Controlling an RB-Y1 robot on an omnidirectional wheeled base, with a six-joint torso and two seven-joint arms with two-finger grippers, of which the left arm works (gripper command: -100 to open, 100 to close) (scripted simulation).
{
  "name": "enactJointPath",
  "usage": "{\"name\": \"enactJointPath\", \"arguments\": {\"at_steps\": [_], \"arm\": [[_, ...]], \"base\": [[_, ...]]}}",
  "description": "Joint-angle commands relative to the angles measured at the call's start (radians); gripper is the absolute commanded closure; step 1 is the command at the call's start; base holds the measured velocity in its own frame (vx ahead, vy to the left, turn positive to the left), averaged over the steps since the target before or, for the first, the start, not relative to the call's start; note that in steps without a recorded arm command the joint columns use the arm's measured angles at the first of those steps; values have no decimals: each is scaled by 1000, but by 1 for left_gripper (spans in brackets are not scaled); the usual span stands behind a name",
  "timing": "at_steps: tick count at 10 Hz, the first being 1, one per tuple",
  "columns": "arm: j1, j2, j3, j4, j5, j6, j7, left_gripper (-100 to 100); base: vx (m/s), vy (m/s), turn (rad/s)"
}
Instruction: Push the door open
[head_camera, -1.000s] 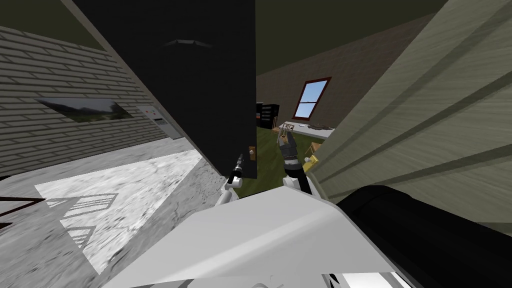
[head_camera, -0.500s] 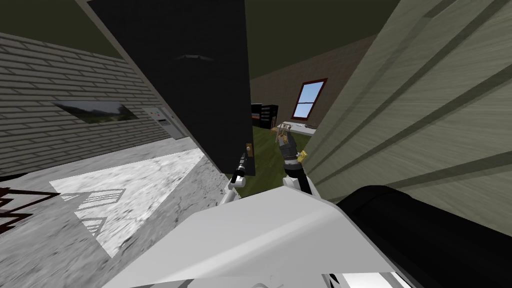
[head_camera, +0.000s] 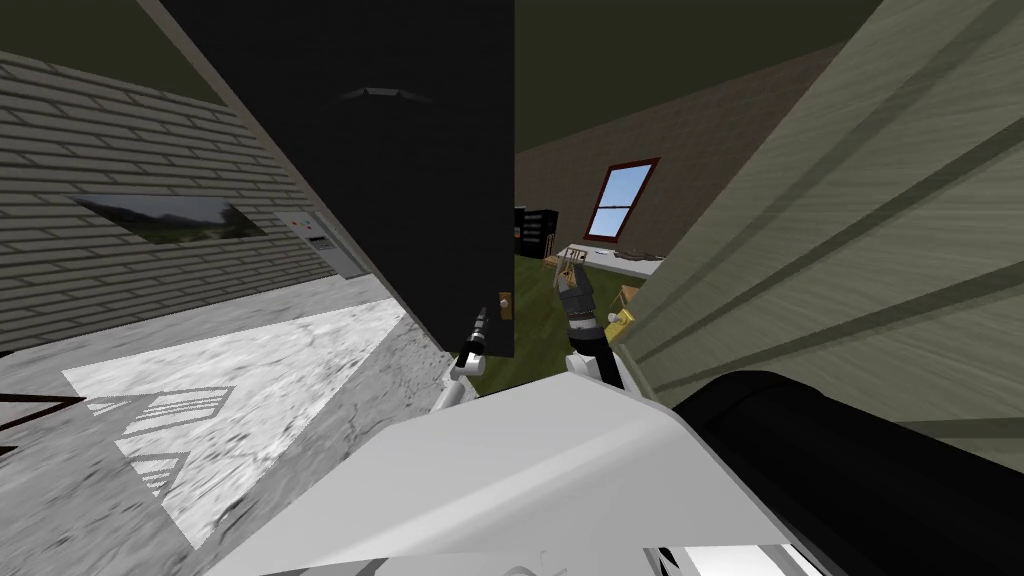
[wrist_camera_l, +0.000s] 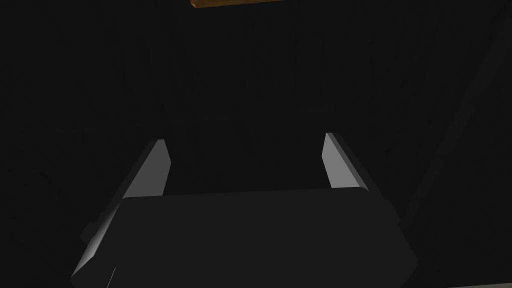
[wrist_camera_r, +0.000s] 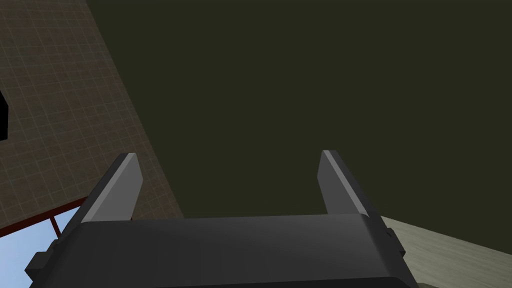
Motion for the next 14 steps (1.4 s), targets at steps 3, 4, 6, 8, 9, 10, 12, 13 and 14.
{"name": "enactJointPath", "arguments": {"at_steps": [3, 4, 6, 8, 9, 10, 12, 13, 14], "arm": [[-8, -8, 9, 16, -3, -13, 0, -100], [-10, -22, 11, 19, -4, -15, 0, -100], [-12, -58, 14, 23, -5, -18, 0, -100], [-5, -49, 13, 13, -6, -13, -4, 100], [-5, -49, 13, 13, -6, -13, -4, 100], [-5, -49, 13, 13, -6, -13, -4, 100], [-5, -49, 13, 13, -6, -13, -4, 100], [-5, -49, 13, 13, -6, -13, -4, 100], [6, -24, -9, 4, 9, -9, -20, 100]], "base": [[179, -90, -21], [151, -177, -20], [84, -188, -13], [10, -40, 3], [-10, 32, -24], [-9, 25, -22], [-3, 5, -3], [0, 0, 0], [74, 24, 98]]}}
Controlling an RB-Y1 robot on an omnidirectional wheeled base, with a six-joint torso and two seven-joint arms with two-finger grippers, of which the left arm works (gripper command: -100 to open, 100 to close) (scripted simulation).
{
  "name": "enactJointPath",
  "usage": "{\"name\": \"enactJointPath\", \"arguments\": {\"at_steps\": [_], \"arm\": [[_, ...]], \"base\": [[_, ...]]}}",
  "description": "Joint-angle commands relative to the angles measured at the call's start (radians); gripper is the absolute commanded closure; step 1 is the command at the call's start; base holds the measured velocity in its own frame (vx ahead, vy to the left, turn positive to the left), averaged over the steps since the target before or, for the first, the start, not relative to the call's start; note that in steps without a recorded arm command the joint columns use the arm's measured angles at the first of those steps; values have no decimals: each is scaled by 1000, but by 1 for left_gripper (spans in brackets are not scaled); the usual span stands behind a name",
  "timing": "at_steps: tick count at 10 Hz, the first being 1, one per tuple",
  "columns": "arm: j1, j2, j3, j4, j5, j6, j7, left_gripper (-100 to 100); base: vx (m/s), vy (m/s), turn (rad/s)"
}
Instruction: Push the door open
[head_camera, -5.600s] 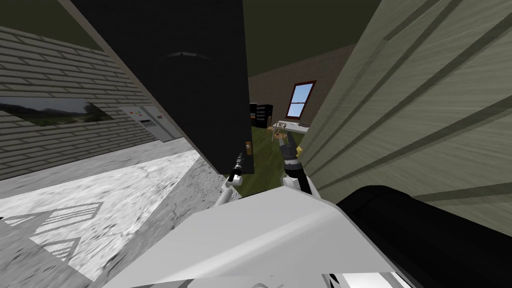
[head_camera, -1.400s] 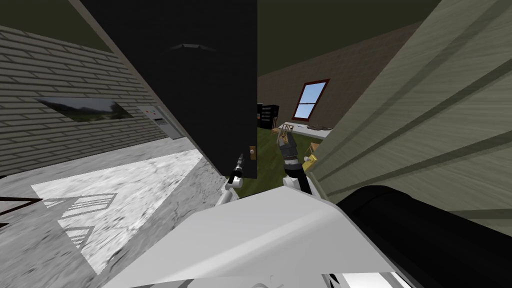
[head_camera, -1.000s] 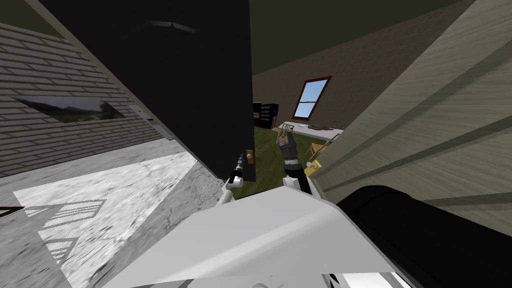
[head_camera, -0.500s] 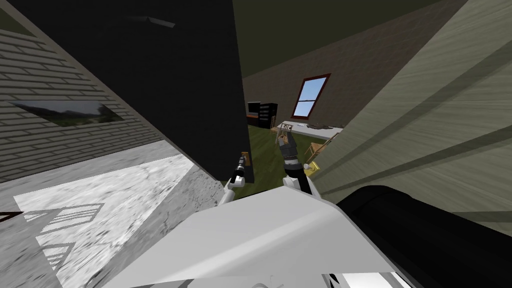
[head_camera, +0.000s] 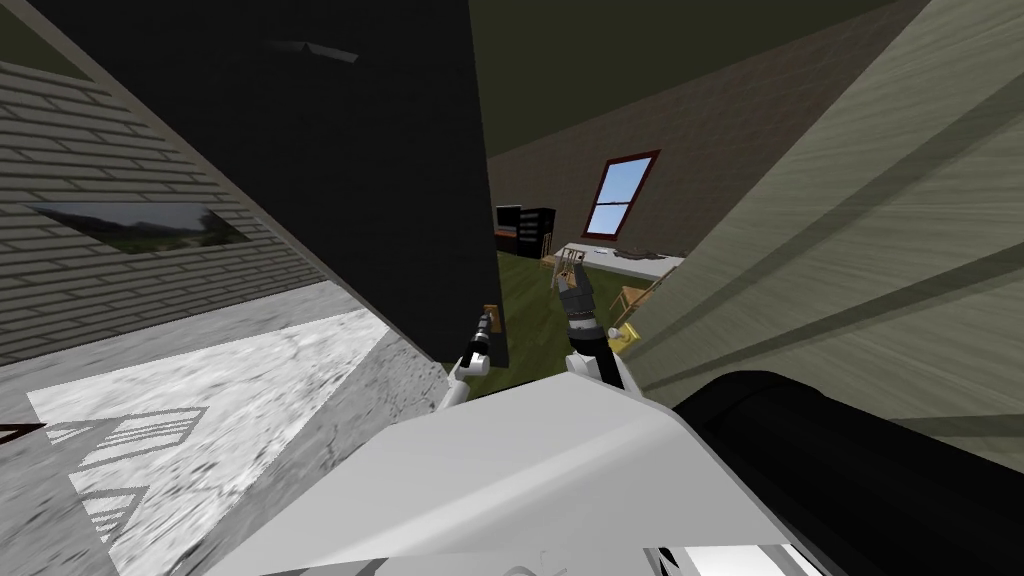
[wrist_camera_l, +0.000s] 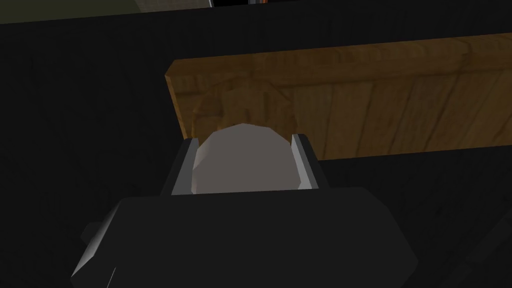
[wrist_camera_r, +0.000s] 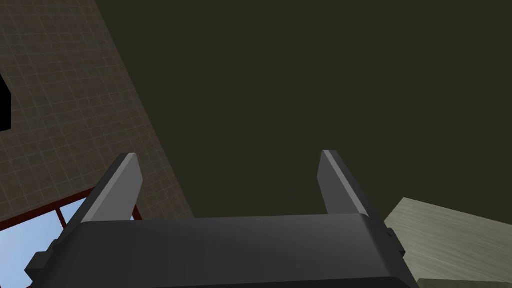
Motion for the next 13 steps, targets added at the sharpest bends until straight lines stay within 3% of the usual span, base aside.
{"name": "enactJointPath", "arguments": {"at_steps": [1, 4, 5, 8, 10, 13], "arm": [[7, 28, -10, -8, 17, -4, -19, 100], [32, 67, -56, -39, 61, -1, -62, 100], [43, 73, -62, -54, 52, 6, -55, -100], [58, 69, -85, -71, 56, 11, -60, -100], [73, 41, -108, -89, 61, 16, -65, -100], [88, -19, -131, -106, 65, 21, -70, -100]], "base": [[113, 23, 156], [159, 22, 250], [-30, 66, 82], [-202, 110, -28], [-275, 68, -1], [-206, 23, -3]]}}
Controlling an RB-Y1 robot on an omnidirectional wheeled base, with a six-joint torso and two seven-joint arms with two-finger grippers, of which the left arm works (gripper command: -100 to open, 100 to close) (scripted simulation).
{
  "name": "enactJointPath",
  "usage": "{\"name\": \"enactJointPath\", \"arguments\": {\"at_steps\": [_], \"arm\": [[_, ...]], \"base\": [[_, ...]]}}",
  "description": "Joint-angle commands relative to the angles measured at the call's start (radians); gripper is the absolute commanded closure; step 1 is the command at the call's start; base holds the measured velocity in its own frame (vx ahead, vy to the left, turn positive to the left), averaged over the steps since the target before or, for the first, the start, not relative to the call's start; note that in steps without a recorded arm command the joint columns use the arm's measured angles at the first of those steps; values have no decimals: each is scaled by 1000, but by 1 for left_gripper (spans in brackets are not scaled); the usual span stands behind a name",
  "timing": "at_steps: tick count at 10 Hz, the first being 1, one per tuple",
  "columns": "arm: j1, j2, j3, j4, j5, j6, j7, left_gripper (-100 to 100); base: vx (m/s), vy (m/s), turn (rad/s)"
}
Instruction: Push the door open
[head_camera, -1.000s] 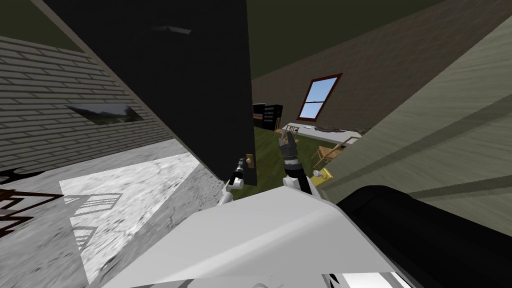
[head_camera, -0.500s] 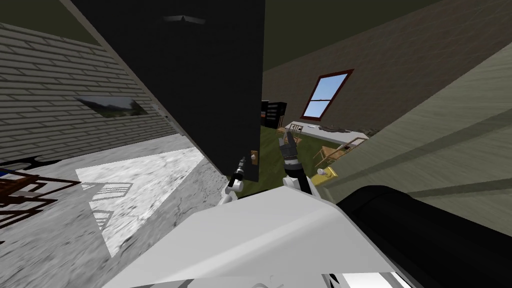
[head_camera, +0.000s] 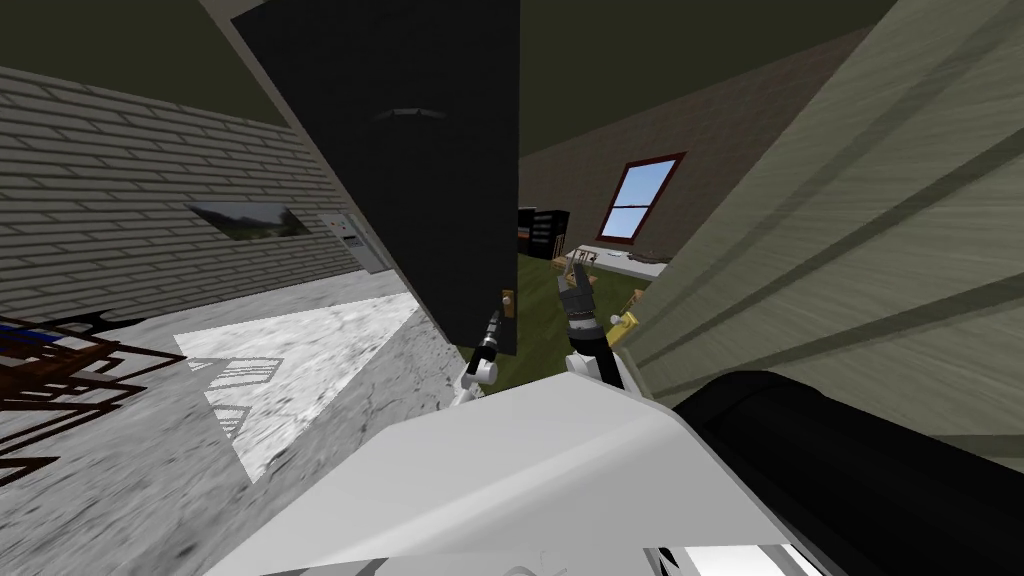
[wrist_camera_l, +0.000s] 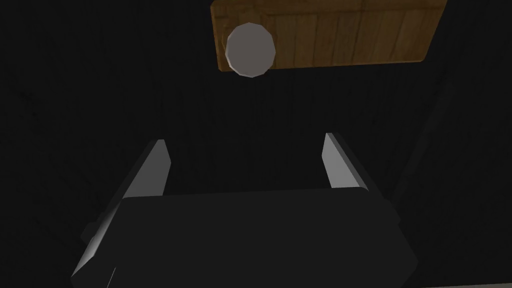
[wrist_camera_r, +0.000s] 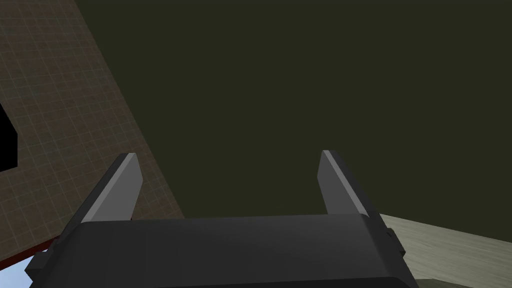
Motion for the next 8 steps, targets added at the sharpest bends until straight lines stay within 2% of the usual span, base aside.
{"name": "enactJointPath", "arguments": {"at_steps": [1, 2, 3, 5, 6, 8], "arm": [[0, 0, 0, 0, 0, 0, 0, -100], [-3, 27, 2, 4, -1, -2, -1, -100], [-6, 41, 4, 6, -1, -4, -1, -100], [-11, 55, 10, 11, -3, -7, -1, -100], [-14, 52, 13, 14, -3, -9, -1, -100], [-19, 26, 18, 19, -5, -12, -1, -100]], "base": [[-72, -3, -4], [73, -2, -17], [192, -5, -17], [228, -49, -17], [204, -91, -19], [164, -105, -19]]}}
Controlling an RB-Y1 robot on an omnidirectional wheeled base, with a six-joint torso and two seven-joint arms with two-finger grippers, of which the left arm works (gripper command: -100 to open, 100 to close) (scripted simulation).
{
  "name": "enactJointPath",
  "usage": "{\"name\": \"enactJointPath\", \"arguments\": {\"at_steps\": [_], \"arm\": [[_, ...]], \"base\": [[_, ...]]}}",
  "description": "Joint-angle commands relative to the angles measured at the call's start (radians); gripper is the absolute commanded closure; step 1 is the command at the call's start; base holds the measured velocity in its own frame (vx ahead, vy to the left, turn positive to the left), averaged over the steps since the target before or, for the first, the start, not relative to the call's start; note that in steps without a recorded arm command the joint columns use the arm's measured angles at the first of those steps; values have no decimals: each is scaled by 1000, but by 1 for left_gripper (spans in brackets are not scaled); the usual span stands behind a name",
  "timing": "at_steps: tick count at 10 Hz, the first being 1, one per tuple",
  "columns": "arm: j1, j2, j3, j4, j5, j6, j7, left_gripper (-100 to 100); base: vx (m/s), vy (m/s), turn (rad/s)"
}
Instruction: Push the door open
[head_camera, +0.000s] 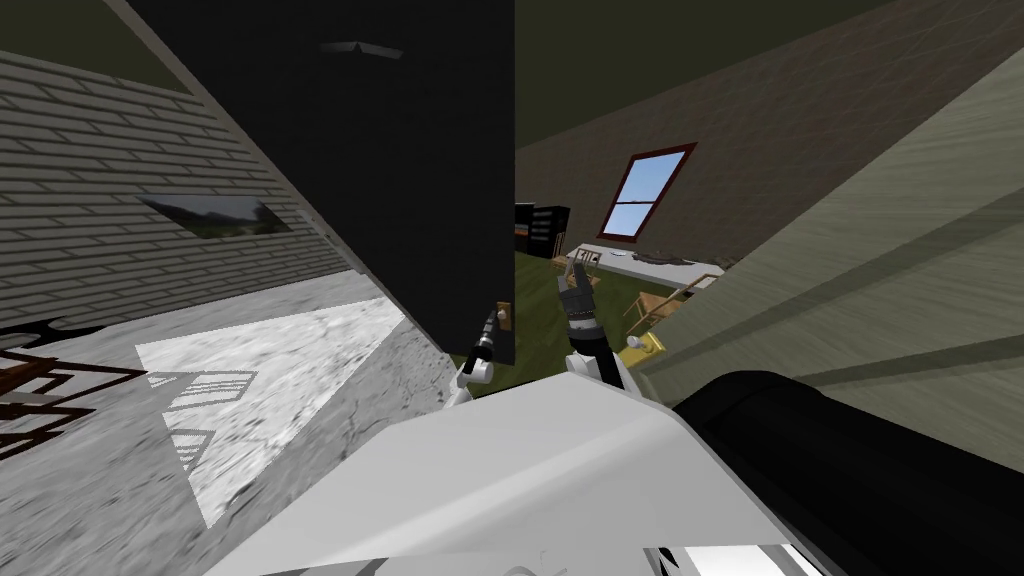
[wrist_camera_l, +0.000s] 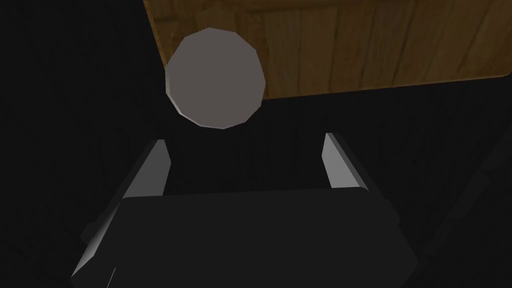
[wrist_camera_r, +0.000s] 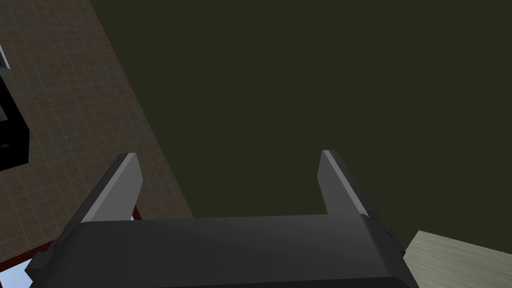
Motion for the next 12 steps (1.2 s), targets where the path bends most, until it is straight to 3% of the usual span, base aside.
{"name": "enactJointPath", "arguments": {"at_steps": [1, 2, 3, 4, 9, 10, 12], "arm": [[-3, -26, 4, 1, -1, 0, -1, -100], [-5, -45, 6, 2, -1, -1, -1, -100], [-4, -30, 4, 1, 0, -1, 2, -100], [-4, -30, 4, 1, 0, -1, 2, 100], [-4, -30, 4, 1, 0, -1, 2, 100], [12, -7, -17, -14, 16, 2, -18, 100], [30, 12, -40, -34, 35, 4, -40, 100]], "base": [[122, -107, -26], [103, -134, -13], [44, -61, 6], [-7, 7, -1], [-9, 10, -5], [88, -8, 187], [148, -45, 183]]}}
